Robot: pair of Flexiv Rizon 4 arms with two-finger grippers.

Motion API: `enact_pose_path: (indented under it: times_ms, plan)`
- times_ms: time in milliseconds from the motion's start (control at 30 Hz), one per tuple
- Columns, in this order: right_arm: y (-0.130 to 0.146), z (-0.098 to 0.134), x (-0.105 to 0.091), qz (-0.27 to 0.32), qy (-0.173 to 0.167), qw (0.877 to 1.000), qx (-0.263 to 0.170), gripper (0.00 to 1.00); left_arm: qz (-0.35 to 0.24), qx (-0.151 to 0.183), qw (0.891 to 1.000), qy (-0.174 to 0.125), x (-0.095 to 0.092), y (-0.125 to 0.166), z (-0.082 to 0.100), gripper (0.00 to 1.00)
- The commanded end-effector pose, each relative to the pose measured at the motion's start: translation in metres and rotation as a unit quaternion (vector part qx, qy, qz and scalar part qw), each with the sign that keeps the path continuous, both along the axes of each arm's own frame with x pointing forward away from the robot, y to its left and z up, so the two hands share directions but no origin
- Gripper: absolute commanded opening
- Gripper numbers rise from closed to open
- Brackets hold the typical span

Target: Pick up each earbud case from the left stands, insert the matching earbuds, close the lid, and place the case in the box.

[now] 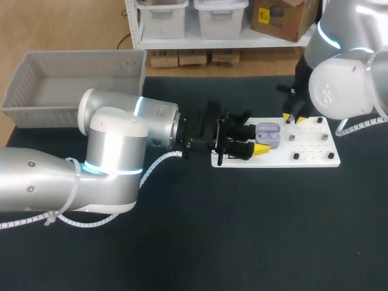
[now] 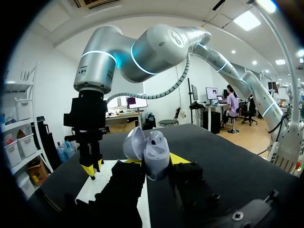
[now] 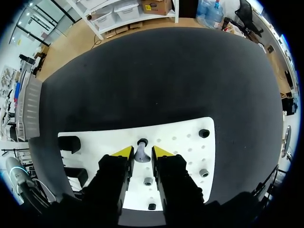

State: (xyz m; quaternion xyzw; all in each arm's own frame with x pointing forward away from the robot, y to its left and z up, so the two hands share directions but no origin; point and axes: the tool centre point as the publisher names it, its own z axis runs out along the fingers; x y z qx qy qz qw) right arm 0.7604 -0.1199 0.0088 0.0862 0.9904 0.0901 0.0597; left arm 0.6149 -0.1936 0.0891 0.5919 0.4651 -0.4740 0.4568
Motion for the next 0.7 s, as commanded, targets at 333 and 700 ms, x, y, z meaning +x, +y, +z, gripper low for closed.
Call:
enact_pose_path:
  times_ms: [333, 700]
  plan:
    - [-0.001, 0.001, -0.001, -0.001, -0.001, 1.000, -0.003, 0.00, 0.002, -0.002, 1.000, -0.002, -0.001, 0.000, -0.001, 0.00]
    - [-0.008, 0.033, -0.008, 0.011, -0.019, 1.000, -0.009, 0.00, 0.002, -0.002, 1.000, -0.002, -0.001, 0.000, -0.001, 0.00]
